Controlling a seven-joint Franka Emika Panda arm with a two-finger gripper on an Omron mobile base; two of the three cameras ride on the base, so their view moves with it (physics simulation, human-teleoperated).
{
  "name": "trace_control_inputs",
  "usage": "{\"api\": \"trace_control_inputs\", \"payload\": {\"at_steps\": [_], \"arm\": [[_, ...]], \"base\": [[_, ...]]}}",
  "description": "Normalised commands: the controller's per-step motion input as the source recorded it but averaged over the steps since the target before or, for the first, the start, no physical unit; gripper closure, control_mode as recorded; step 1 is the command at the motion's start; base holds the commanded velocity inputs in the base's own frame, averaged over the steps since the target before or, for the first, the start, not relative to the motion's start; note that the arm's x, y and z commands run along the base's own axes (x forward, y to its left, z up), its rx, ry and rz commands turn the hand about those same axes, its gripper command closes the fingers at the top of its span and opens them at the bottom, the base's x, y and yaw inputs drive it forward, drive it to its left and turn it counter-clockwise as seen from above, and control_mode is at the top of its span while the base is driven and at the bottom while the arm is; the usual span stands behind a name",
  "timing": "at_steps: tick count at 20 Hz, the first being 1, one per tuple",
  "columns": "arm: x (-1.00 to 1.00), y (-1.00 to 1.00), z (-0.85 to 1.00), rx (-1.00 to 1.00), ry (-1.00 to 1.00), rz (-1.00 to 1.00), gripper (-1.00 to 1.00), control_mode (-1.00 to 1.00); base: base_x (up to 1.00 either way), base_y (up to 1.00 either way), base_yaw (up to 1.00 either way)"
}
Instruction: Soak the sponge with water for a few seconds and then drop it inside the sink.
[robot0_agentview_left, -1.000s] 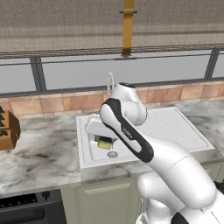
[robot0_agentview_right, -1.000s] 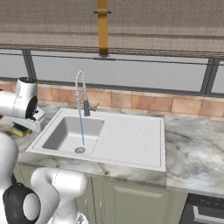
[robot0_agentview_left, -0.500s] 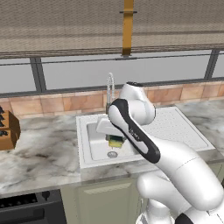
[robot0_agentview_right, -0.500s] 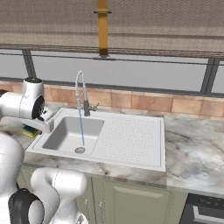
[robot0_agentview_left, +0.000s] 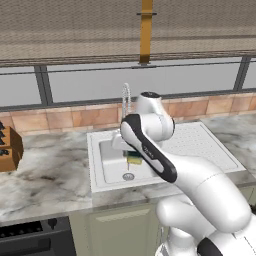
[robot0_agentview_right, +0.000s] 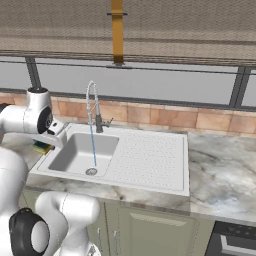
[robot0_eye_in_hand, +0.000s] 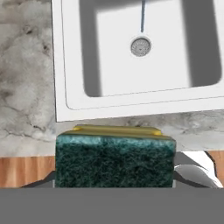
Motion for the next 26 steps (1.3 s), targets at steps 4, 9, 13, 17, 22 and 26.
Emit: {"api": "trace_control_inputs", "payload": {"at_steps": [4,9,13,17,22,26], "arm": [[0.22,0.03,-0.05,-0.1,-0.12,-0.02,1.0,-1.0],[0.21,0.0,-0.06,-0.09,-0.2,-0.04,1.0,-1.0],[0.13,0.0,-0.13,-0.06,-0.24,-0.05,1.0,-1.0],[0.11,0.0,-0.04,-0.01,-0.23,-0.05,1.0,-1.0],[0.12,-0.04,-0.06,0.0,-0.18,-0.09,1.0,-1.0],[0.05,-0.07,-0.06,0.0,-0.11,-0.14,1.0,-1.0]], "base": [[0.0,0.0,0.0],[0.0,0.0,0.0],[0.0,0.0,0.0],[0.0,0.0,0.0],[0.0,0.0,0.0],[0.0,0.0,0.0]]}}
